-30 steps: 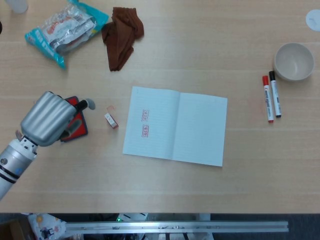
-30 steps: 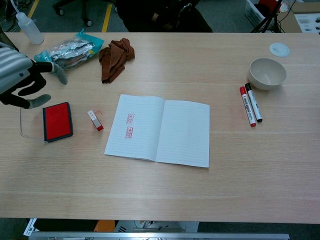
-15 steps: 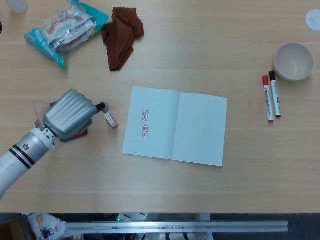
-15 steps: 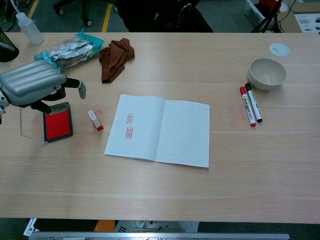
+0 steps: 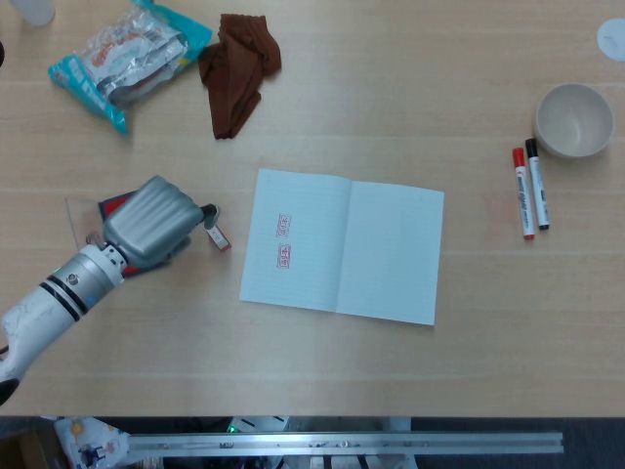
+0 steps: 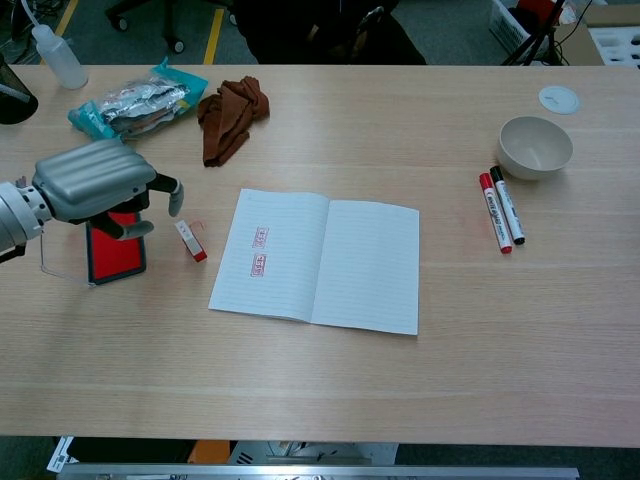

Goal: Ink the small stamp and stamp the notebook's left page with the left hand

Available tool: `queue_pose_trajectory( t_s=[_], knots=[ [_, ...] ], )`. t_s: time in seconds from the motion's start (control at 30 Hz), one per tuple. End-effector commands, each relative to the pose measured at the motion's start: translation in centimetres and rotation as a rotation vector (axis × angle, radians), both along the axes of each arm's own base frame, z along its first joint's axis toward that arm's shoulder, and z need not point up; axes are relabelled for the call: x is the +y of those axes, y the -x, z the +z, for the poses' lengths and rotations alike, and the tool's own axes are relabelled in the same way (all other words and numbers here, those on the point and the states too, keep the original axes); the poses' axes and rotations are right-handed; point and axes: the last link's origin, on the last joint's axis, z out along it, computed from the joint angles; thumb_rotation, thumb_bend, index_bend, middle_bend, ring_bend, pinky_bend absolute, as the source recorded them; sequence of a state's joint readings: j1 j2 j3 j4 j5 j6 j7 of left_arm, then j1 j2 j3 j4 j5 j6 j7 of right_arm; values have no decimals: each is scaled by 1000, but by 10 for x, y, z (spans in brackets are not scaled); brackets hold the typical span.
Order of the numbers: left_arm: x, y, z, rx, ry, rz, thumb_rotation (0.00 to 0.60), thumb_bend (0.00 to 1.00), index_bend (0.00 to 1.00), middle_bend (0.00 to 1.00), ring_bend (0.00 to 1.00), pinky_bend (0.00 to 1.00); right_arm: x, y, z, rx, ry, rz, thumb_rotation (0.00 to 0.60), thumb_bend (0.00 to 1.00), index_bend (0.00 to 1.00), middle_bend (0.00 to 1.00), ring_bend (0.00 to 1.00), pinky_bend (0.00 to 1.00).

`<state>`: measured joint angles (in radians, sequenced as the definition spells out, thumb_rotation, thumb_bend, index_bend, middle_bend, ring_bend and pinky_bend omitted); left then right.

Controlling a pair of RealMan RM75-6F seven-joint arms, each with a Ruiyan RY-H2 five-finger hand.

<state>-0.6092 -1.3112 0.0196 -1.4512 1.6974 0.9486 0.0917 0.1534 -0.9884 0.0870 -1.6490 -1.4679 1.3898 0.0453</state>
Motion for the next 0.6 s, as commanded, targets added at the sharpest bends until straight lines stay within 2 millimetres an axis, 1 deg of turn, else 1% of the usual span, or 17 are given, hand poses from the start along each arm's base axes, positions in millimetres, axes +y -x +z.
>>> queue_pose_trajectory(
  t_s=[0.03,0.27,0.6],
  knots=[
    [1,-1,-4,0,5,-2,600,300,443,1000,1000,1000,0,0,0,1,-2,-2,600,223,341,473,493,538],
    [7,-4,-16,25,20,-1,600,300,427,1000,1000,1000,0,3,0,3,-1,-10,600,223,341,473,496,538],
    [12,-7,-28,51,24,11,600,300,415,1000,1000,1000,2,7,2,4,2,-25,600,223,341,473,497,538]
  ],
)
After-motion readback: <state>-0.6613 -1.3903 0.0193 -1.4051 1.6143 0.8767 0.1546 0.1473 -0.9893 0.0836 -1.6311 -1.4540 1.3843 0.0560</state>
